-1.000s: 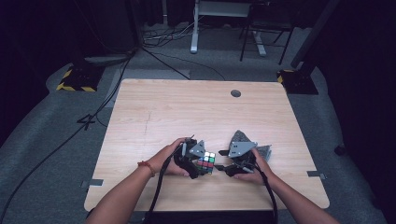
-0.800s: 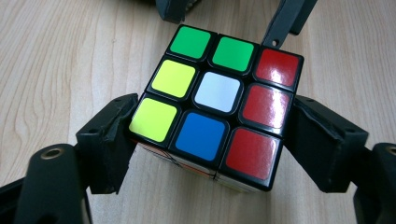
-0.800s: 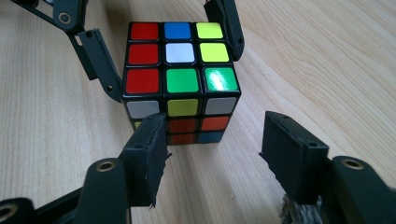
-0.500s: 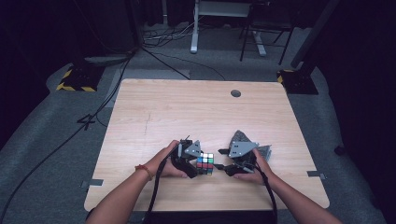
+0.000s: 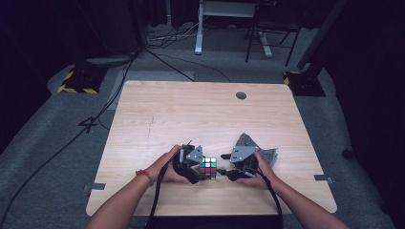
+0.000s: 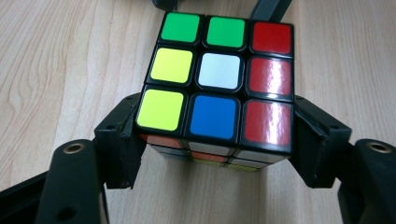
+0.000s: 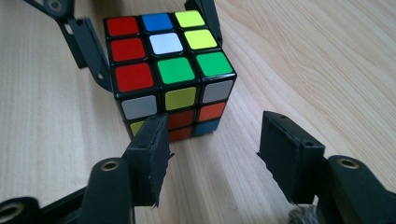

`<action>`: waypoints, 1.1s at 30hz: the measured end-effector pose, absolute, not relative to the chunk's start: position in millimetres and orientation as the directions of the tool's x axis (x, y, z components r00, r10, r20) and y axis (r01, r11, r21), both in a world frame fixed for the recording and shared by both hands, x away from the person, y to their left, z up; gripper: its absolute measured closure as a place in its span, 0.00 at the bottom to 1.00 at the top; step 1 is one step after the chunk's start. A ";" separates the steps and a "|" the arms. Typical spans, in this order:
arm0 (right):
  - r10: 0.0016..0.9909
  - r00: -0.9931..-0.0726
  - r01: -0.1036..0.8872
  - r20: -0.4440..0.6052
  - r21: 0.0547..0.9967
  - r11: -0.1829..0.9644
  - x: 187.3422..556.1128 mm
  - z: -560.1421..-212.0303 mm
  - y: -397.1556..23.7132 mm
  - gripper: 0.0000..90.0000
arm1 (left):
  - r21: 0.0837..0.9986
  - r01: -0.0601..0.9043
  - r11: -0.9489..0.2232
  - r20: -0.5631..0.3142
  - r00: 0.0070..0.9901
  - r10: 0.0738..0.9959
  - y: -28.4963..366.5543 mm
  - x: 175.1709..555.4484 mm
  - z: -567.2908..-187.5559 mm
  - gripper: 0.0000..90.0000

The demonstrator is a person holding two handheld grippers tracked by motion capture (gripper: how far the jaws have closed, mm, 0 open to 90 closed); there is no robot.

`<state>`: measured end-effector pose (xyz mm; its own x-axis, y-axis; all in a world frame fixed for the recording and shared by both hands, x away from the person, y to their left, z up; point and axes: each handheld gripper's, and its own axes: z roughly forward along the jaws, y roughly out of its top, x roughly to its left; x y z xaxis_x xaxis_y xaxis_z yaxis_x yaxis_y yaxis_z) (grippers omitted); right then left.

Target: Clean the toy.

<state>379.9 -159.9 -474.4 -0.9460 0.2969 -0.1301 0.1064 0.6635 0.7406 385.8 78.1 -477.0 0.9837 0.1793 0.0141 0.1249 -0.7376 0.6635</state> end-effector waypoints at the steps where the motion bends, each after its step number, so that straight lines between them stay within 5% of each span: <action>1: 0.293 -0.947 0.102 -0.129 0.747 0.657 378.7 -473.9 -158.9 0.48 | 0.662 0.131 -0.738 0.008 0.983 0.182 79.0 386.1 -477.3 0.31; 11: 0.271 -0.951 0.056 -0.151 0.776 0.628 375.2 -463.1 -145.5 0.47 | 0.614 0.143 -0.776 0.021 0.980 0.198 83.9 386.8 -480.3 0.25; 23: 0.228 -0.958 0.010 -0.172 0.779 0.627 380.4 -443.9 -109.7 0.57 | 0.611 0.191 -0.768 0.039 0.962 0.271 96.5 385.0 -485.8 0.19; 33: 0.241 -0.965 0.070 -0.101 0.789 0.610 388.2 -443.0 -95.6 0.53 | 0.595 0.216 -0.774 0.022 0.959 0.284 100.0 387.4 -492.1 0.15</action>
